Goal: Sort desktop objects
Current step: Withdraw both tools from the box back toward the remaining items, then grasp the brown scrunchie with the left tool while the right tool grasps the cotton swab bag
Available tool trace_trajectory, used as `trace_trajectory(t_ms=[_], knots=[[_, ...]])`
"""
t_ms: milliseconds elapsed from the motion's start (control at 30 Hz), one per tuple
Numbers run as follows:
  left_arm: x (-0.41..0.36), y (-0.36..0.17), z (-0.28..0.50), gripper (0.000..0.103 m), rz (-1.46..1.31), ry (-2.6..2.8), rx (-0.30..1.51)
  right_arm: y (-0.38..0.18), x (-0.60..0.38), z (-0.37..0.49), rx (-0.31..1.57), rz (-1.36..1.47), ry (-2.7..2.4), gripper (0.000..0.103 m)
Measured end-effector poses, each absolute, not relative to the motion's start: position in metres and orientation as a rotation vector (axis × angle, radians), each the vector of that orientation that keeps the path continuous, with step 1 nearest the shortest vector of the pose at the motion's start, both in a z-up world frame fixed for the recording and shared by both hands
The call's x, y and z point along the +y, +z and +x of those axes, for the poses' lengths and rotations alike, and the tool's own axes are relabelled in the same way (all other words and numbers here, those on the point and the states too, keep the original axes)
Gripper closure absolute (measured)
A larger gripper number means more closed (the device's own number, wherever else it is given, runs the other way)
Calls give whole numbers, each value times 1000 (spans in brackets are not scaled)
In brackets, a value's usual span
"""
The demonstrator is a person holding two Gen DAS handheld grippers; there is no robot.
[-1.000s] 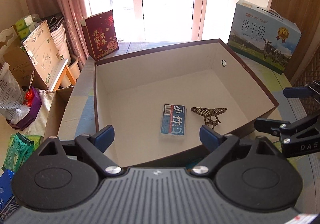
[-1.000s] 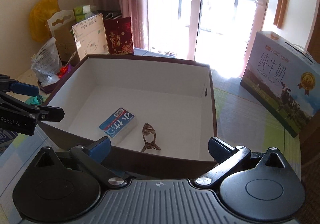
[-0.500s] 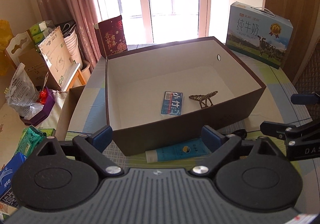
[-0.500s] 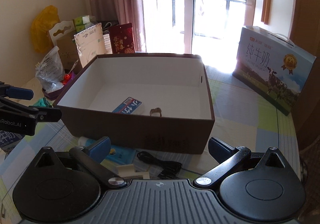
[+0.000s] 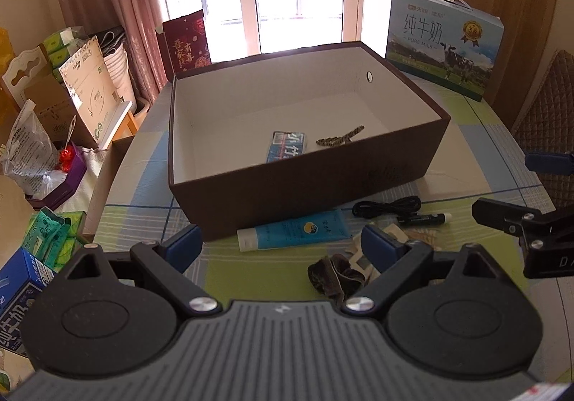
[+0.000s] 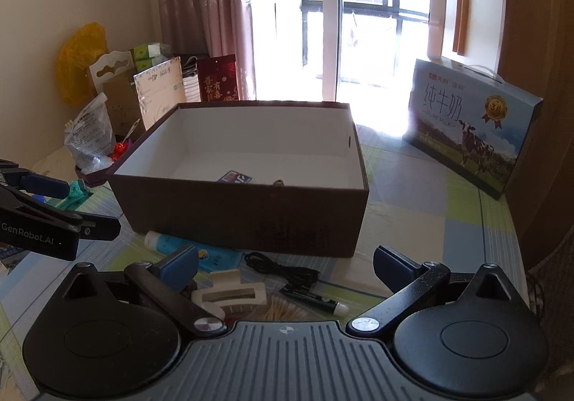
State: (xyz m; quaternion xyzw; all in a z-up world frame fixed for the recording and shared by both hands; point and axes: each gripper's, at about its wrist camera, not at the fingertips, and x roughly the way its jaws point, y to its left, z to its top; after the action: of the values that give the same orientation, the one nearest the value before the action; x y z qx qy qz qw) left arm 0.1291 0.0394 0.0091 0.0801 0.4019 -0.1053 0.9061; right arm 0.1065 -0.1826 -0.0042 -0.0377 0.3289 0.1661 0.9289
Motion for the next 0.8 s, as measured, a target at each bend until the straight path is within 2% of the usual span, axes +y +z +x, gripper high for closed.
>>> trace_trajectory(t_ms=[300, 633, 733, 800], knots=[[47, -34, 108, 12, 149, -243, 926, -45, -199, 94, 811, -12, 277, 3], [40, -47, 109, 15, 126, -289, 939, -59, -205, 96, 877, 49, 270, 32], [36, -52, 112, 15, 122, -303, 948, -64, -205, 97, 901, 57, 263, 35], [33, -56, 115, 21, 115, -310, 958, -67, -206, 98, 912, 62, 253, 35]])
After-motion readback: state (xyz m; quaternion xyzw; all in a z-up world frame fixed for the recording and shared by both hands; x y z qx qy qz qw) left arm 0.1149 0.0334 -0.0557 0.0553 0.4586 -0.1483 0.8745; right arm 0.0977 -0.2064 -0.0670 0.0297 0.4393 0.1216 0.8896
